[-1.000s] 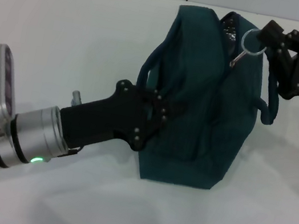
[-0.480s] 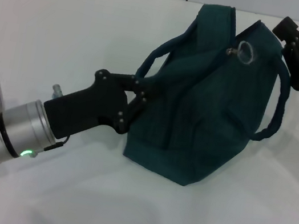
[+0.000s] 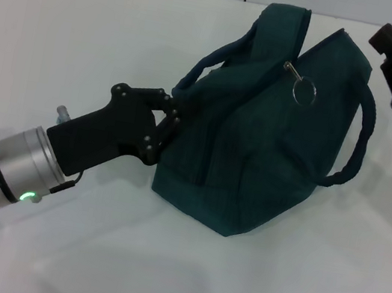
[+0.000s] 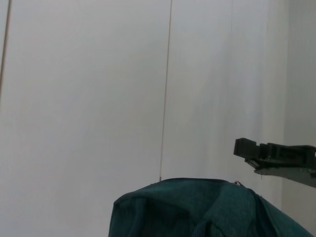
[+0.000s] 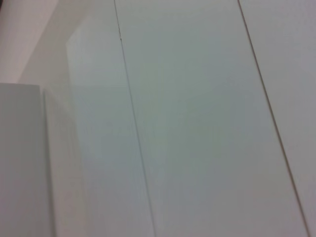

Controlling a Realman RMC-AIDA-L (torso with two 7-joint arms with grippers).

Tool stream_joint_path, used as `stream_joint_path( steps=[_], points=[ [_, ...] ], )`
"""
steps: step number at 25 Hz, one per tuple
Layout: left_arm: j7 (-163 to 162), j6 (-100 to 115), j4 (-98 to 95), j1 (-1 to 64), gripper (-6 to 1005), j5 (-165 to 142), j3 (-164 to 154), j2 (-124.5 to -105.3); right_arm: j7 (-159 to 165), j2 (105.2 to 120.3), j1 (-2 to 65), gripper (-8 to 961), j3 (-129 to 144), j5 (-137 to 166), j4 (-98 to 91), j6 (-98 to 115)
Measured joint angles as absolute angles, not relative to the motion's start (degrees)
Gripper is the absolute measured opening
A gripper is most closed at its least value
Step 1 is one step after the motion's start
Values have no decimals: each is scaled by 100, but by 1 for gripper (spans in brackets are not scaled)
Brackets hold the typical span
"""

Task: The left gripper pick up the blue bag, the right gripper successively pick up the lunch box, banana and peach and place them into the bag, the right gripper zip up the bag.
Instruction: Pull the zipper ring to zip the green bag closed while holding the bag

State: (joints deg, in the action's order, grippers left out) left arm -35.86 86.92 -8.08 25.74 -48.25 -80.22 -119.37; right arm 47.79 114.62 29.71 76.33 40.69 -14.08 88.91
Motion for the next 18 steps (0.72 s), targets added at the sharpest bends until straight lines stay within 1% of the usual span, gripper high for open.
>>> stream_joint_path(
  steps=[1,5,6,8,10,15,18],
  points=[
    [-3586,8696,-809,2575,48,-4833,-8029,-11942,4919,11400,2963,33,7648,4147,-1459,8912],
    [-3578,8710,-884,2577,48,-4899,-8066,-11956,5476,11074,2939,49,7661,4680,-1609,9176],
    [-3575,8714,-911,2575,48,-4933,-8071,-11961,5574,11028,2937,53,7660,4765,-1620,9206],
    [-3571,8725,-932,2592,48,-4994,-8080,-11970,5901,10927,2933,97,7658,5131,-1694,9218],
    [-3568,8731,-939,2619,48,-5046,-8082,-11977,6037,10907,2936,142,7644,5350,-1748,9204],
    [-3568,8744,-953,2686,48,-5110,-8153,-11987,6219,10925,2944,253,7649,5606,-1847,9173],
    [-3569,8755,-987,2690,47,-5148,-8169,-11989,6424,10907,2972,328,7633,5743,-1856,9156]
  ],
)
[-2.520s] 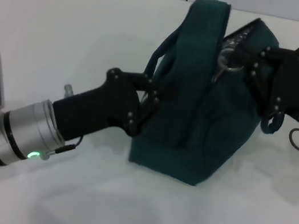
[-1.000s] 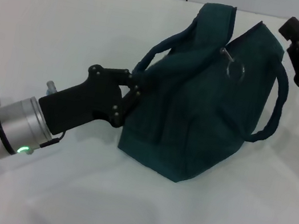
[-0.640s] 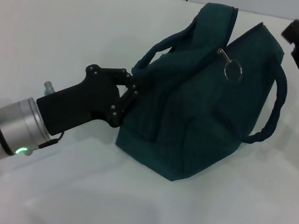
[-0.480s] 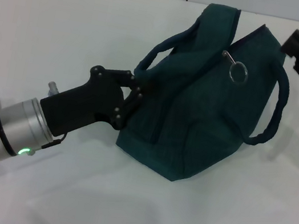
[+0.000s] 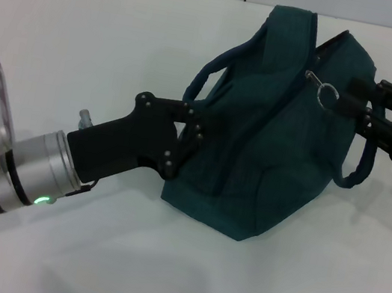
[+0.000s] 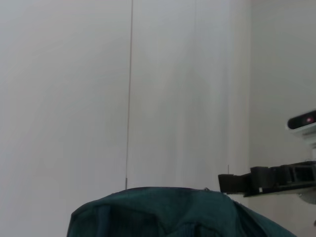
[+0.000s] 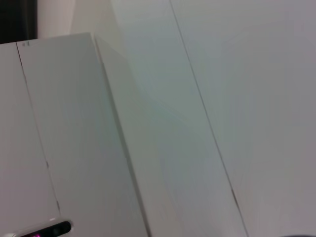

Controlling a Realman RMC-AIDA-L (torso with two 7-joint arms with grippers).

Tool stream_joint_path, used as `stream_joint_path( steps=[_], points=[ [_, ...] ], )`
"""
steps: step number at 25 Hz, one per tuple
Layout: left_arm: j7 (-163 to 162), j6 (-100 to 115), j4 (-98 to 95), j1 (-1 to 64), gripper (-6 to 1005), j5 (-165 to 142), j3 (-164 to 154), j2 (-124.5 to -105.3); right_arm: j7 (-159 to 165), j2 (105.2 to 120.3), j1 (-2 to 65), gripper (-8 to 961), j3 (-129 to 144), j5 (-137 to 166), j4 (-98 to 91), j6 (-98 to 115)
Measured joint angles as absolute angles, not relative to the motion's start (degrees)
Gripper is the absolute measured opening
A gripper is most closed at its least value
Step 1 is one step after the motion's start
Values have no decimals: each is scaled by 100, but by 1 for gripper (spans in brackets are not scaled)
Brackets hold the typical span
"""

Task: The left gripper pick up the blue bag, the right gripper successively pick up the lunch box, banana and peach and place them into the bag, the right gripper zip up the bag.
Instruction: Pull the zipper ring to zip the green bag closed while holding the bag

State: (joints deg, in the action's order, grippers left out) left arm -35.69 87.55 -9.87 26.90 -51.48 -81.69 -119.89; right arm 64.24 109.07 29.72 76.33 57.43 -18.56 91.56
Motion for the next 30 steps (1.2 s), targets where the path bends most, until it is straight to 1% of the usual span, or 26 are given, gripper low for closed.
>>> stream_joint_path(
  steps=[4,14,30],
  points=[
    [-3568,8760,-1004,2690,45,-5159,-8205,-11997,6632,10886,2989,435,7608,5798,-1903,8995],
    [-3492,8766,-1003,2689,44,-5160,-8209,-12011,7004,10938,3122,466,7630,6108,-2159,8533],
    [-3489,8789,-1011,2696,42,-5146,-8209,-12024,7277,10936,3129,462,7627,6412,-2179,9182]
  ],
)
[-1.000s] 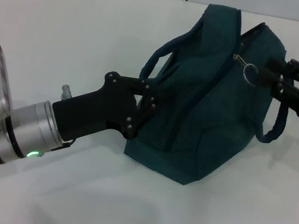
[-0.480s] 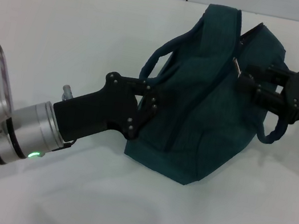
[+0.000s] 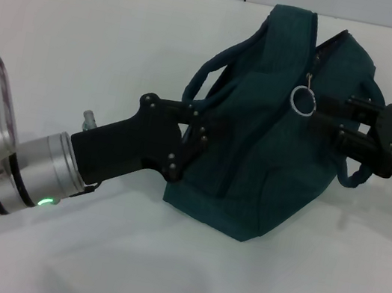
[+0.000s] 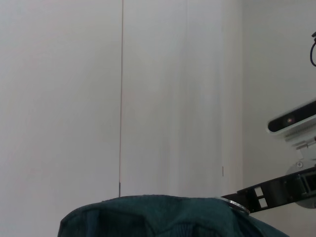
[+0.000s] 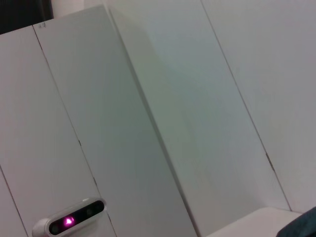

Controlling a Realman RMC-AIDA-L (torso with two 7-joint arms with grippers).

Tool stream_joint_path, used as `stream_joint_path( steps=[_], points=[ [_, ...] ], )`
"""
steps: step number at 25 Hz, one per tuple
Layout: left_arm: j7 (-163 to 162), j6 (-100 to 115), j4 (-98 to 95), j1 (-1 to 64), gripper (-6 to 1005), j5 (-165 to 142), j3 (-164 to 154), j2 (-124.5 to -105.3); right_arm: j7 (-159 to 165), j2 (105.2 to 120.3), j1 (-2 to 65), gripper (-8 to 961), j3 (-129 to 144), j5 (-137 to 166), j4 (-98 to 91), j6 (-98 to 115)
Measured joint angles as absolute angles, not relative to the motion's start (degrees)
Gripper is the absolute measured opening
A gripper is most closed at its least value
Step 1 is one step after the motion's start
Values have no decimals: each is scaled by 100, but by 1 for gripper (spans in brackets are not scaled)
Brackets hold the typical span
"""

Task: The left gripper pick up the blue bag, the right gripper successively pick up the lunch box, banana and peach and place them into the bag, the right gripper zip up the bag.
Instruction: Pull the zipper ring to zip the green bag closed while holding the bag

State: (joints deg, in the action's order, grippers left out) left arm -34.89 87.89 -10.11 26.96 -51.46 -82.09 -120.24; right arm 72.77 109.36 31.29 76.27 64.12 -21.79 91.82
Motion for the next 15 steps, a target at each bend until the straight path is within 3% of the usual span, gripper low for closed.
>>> stream_joint_path(
  steps=[15],
  points=[
    [-3480,8786,-1011,2700,40,-5160,-8209,-12000,7722,11100,3001,460,7335,6472,-2194,8550]
  ],
)
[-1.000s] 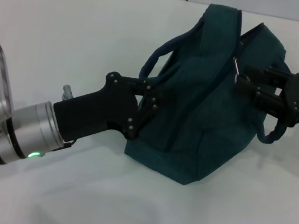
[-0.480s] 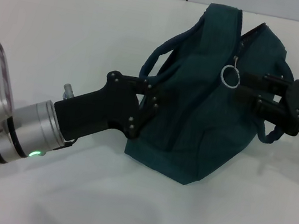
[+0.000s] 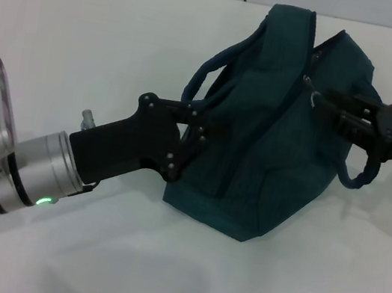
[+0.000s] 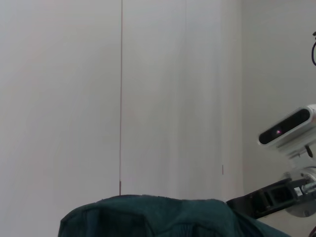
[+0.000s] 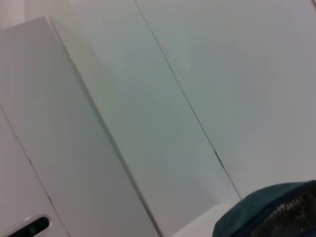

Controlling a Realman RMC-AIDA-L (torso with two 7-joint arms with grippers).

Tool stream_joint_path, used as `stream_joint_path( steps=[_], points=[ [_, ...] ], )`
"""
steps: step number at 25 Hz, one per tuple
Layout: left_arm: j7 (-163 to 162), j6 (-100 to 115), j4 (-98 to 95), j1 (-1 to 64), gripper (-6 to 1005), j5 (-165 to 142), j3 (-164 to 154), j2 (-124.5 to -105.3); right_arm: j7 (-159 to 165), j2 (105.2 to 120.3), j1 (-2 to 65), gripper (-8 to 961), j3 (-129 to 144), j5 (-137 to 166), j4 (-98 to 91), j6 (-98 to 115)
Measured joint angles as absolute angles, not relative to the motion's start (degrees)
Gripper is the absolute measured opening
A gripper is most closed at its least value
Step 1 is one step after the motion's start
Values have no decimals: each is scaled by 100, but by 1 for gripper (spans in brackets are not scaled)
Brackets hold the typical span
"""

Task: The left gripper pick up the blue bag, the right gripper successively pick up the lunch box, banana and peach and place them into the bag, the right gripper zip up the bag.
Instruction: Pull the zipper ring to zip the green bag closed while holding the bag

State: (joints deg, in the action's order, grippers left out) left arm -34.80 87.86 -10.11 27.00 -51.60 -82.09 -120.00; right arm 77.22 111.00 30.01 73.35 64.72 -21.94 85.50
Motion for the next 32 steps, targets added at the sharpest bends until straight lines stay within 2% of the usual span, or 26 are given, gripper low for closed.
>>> stream_joint_path(
  steps=[16,32],
  points=[
    [-3336,8742,-1011,2753,39,-5159,-8208,-11997,8264,11020,3228,461,7337,6818,-2184,9219],
    [-3281,8734,-1010,2786,37,-5159,-8209,-11996,8515,11048,3066,458,6966,6872,-2214,8859]
  ],
)
